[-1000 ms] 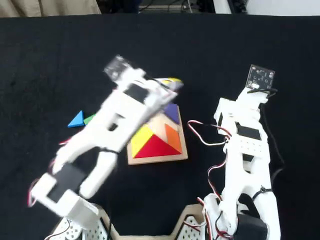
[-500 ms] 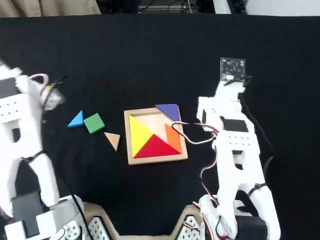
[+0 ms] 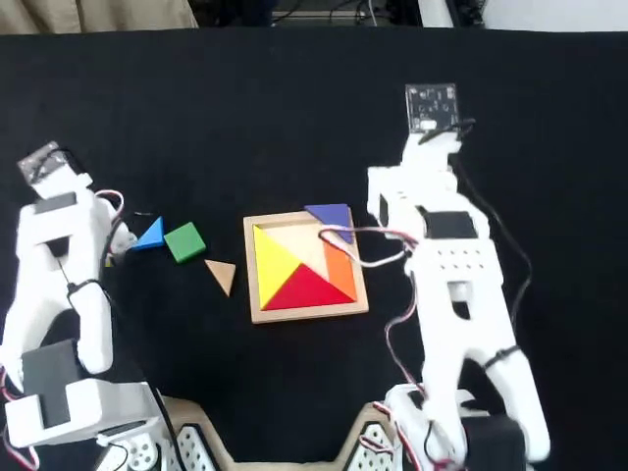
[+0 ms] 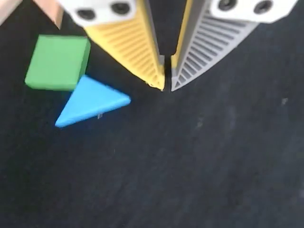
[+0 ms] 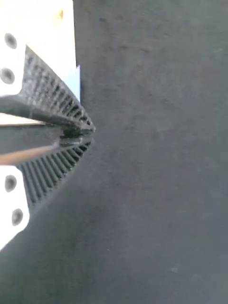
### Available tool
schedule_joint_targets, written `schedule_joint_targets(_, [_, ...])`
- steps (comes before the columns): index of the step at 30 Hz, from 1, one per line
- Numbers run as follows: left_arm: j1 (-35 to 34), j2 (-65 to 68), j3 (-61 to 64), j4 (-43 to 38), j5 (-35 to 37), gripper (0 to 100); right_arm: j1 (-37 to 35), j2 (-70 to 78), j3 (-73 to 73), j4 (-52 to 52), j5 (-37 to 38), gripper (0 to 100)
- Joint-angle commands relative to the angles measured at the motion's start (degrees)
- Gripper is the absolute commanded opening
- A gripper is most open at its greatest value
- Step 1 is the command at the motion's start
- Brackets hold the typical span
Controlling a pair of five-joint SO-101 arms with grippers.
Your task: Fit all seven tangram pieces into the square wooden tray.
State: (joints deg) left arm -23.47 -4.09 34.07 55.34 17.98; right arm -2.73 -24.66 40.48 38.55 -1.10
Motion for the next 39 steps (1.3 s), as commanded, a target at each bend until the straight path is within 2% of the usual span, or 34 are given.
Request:
schedule_joint_targets(1, [1.27,-1.58,3.47,-9.14,-1.49,3,-2.55,6.81,-7.52,0.62,0.62,1.1])
schedule_joint_targets(6, [1.27,-2.64,9.01,-19.16,-1.41,3,-2.64,17.45,-12.79,0.62,0.62,1.1])
schedule_joint_targets(9, [1.27,-3.25,10.68,-21.89,-1.32,3,-1.49,18.86,-13.49,0.62,0.62,1.1])
schedule_joint_targets(18, [1.36,-3.16,10.68,-22.07,-1.32,3,-7.21,26.51,-17.54,-0.35,5.45,1.1])
schedule_joint_targets(26, [3.03,-3.16,10.59,-22.07,-1.76,3,-7.38,35.82,-23.6,-0.18,5.8,1.1])
schedule_joint_targets(33, [3.21,-3.08,10.59,-22.07,-1.76,3,-9.05,36.09,-23.34,5.71,5.89,1.1])
schedule_joint_targets(39, [3.21,-3.08,10.68,-22.07,-1.76,3,-9.05,32.66,-20.35,6.33,5.8,1.1])
